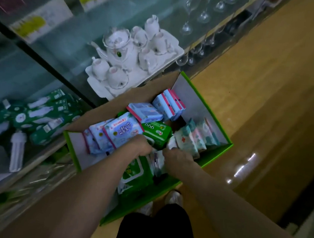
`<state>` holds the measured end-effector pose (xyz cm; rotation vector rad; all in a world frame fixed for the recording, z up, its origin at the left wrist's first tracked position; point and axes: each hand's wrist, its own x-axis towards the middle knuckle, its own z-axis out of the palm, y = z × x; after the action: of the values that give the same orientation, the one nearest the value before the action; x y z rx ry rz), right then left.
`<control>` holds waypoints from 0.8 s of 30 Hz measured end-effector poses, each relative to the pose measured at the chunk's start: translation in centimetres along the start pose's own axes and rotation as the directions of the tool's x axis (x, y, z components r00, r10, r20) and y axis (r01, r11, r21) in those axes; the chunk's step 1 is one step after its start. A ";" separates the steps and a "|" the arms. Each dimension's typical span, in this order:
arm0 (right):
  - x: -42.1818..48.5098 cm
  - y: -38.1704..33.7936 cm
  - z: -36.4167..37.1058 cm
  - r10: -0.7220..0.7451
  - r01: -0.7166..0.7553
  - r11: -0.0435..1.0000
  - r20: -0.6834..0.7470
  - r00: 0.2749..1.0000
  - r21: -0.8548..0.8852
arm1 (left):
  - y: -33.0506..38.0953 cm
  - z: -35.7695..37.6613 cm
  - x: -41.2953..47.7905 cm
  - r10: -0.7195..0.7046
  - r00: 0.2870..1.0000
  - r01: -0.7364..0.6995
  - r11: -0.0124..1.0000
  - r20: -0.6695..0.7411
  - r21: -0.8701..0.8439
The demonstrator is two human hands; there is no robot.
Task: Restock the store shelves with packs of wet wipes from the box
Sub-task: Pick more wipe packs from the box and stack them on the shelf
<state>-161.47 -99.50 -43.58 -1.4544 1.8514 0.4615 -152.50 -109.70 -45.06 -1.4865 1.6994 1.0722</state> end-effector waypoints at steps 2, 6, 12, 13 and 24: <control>0.6 -0.3 0.9 -0.045 0.045 0.999 0.054 0.998 0.000 | -0.3 0.6 1.1 0.058 0.998 -0.058 0.998 0.002 0.024; 1.9 -1.0 2.2 -0.158 0.171 0.979 0.116 0.981 -0.111 | -0.5 2.0 3.4 0.062 0.998 -0.062 0.998 0.024 0.007; 3.1 -0.6 2.5 -0.146 0.156 0.955 0.058 0.988 -0.254 | -0.1 3.0 4.8 0.048 0.998 -0.046 0.997 -0.037 0.062; 3.2 -0.3 2.4 -0.131 0.138 0.956 0.044 0.990 -0.260 | 0.1 3.2 5.1 0.056 0.997 -0.053 0.997 -0.055 0.056; 4.4 0.5 3.1 -0.035 0.035 0.995 0.004 0.999 -0.098 | 0.7 5.0 6.6 -0.050 0.998 0.048 0.997 -0.029 -0.062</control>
<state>-161.43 -100.30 -48.95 -1.5481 1.8206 0.5432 -154.50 -108.38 -52.97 -1.5823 1.6562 1.0895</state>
